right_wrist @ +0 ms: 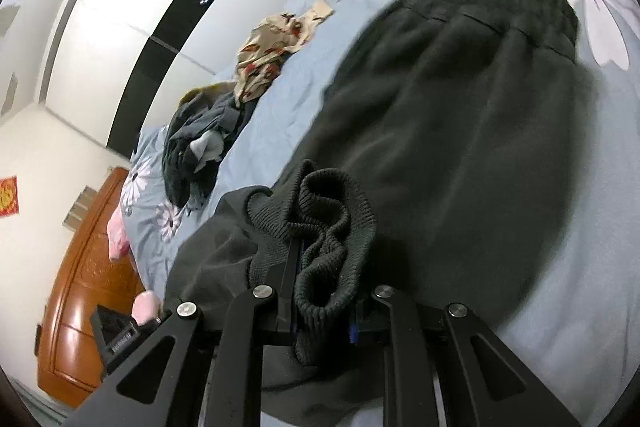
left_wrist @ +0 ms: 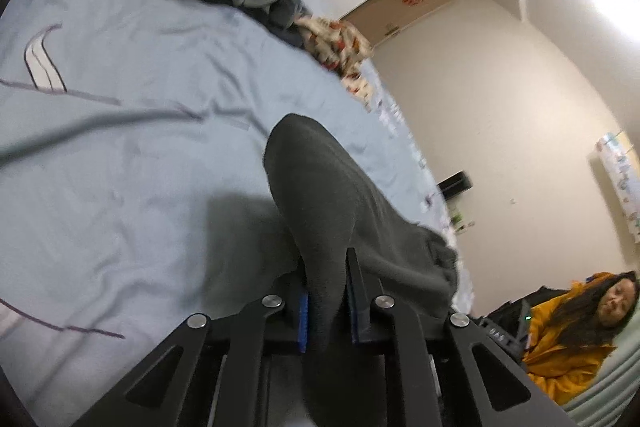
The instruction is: Fold clothes
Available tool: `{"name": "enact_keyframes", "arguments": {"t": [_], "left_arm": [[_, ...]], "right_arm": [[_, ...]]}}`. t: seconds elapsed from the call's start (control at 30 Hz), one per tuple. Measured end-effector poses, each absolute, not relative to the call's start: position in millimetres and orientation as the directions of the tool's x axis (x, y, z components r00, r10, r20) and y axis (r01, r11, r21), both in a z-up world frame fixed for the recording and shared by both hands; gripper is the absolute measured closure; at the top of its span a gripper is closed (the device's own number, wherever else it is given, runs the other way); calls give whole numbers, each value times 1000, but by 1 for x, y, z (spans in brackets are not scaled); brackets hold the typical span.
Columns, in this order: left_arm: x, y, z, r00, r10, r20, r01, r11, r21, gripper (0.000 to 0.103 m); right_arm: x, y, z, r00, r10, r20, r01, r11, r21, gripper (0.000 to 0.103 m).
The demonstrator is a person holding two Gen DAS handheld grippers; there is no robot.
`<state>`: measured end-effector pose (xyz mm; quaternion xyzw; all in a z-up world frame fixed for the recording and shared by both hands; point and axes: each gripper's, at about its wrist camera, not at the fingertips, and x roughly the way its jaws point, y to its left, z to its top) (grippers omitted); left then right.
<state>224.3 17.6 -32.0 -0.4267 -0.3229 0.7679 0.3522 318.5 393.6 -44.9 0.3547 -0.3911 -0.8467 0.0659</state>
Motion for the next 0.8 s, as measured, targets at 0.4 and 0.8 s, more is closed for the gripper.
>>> {"name": "enact_keyframes", "arguments": {"t": [0.4, 0.8], "left_arm": [[229, -157, -4, -579, 702, -415, -218, -623, -751, 89], [248, -208, -61, -556, 619, -556, -79, -704, -706, 80]], "right_arm": [[264, 235, -23, -605, -605, -518, 114, -710, 695, 85], [249, 182, -73, -489, -645, -587, 103, -711, 695, 85]]}}
